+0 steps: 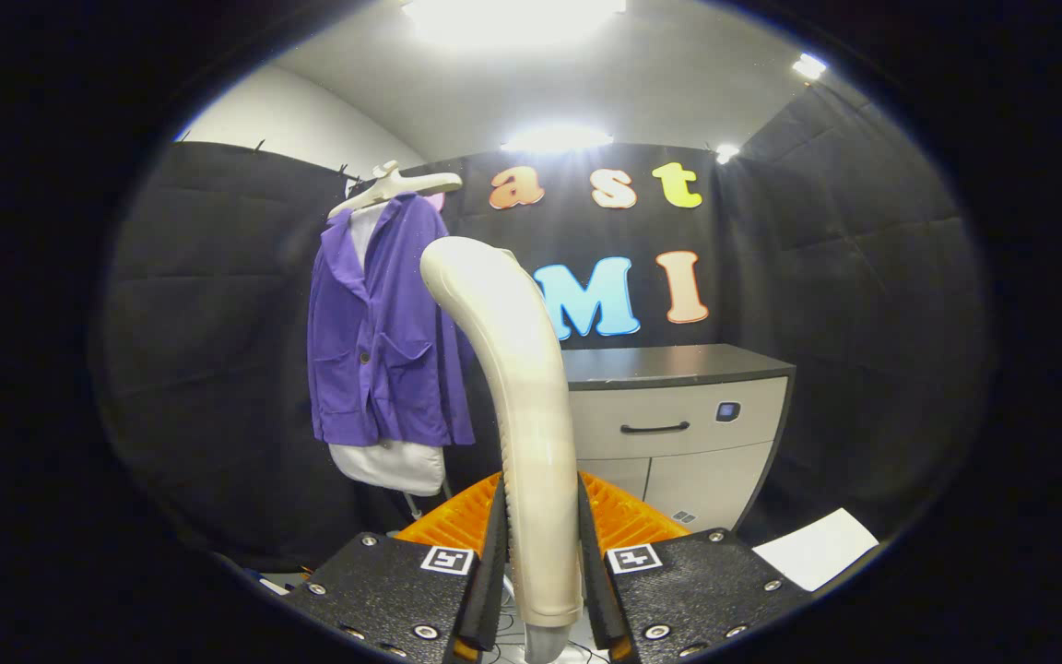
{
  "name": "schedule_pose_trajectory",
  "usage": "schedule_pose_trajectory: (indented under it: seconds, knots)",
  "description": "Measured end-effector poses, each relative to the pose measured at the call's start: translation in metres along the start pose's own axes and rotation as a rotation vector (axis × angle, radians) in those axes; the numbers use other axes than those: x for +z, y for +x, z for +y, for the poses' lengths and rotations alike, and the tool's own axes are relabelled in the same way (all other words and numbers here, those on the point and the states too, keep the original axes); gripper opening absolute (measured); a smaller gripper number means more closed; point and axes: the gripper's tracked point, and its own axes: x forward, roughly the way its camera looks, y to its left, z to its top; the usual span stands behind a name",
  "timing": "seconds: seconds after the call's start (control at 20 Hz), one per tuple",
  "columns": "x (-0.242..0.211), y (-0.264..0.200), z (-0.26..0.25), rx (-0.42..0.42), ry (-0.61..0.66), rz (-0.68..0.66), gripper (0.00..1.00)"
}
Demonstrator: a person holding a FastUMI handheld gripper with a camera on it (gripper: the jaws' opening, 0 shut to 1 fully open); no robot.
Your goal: Iron the clothes twice with a garment steamer, once on the left side and once on the right side.
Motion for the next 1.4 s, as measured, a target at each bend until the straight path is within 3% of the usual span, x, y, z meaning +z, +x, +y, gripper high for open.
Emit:
schedule_pose_trajectory:
  seconds: [0.25, 0.45, 1.4]
  knots:
    - [0.024, -0.012, -0.031, -0.079, 0.009, -0.047, 0.38]
    - [0.034, -0.018, -0.026, -0.103, 0.003, -0.078, 0.39]
    - [0.060, 0.000, -0.003, -0.146, 0.040, -0.108, 0.39]
